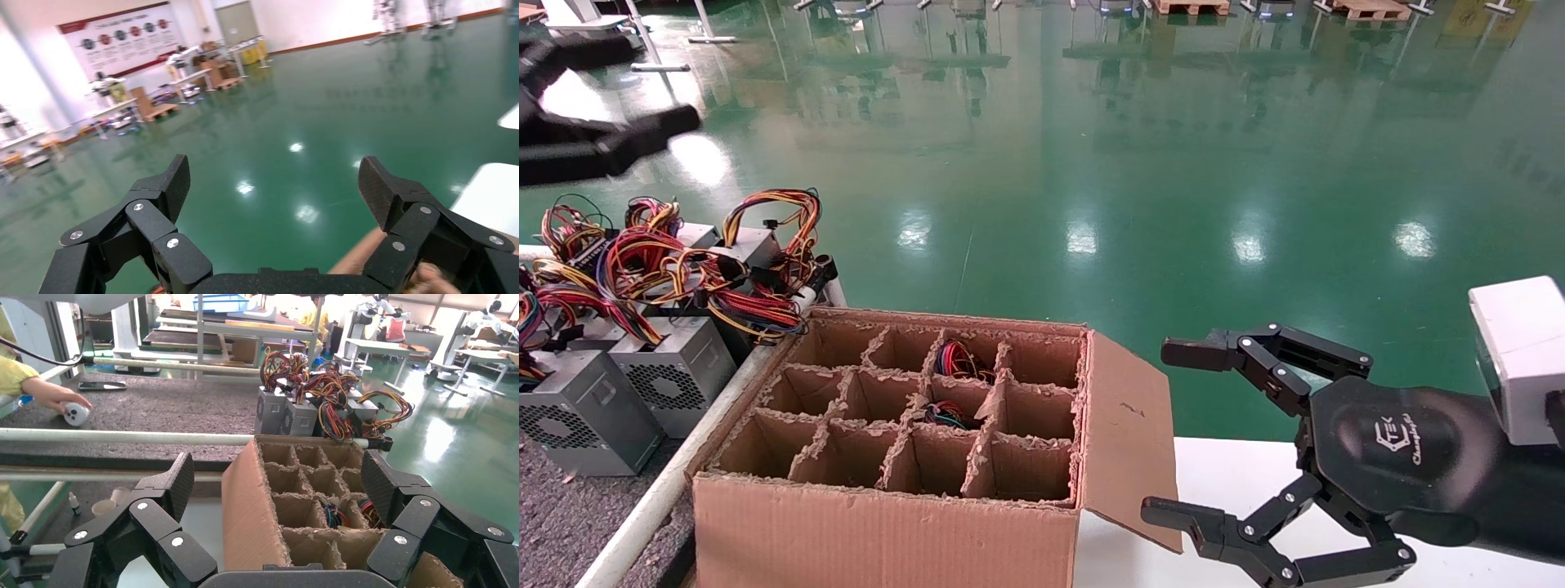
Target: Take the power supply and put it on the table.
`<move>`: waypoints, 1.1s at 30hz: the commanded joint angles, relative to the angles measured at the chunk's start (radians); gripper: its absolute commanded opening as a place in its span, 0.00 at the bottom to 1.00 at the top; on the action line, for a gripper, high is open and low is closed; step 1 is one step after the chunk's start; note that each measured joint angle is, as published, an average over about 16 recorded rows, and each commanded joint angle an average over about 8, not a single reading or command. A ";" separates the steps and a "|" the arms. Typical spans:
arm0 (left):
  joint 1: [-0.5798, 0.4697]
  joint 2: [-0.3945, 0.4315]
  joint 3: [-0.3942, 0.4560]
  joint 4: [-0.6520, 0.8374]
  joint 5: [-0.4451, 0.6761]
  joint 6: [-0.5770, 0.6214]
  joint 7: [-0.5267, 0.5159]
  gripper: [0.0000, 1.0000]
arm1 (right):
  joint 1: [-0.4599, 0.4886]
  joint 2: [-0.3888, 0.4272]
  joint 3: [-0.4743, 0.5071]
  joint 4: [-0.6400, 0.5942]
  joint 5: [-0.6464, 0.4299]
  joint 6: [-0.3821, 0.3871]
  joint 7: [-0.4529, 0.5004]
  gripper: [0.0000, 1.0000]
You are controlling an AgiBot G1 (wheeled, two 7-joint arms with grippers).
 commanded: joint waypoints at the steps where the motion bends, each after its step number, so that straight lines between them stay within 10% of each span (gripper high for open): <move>1: 0.033 -0.001 -0.008 -0.044 -0.010 0.005 -0.015 1.00 | 0.000 0.000 0.000 0.000 0.000 0.000 0.000 1.00; 33: 0.539 -0.017 -0.137 -0.717 -0.171 0.090 -0.247 1.00 | 0.000 0.000 0.000 0.000 0.000 0.000 0.000 1.00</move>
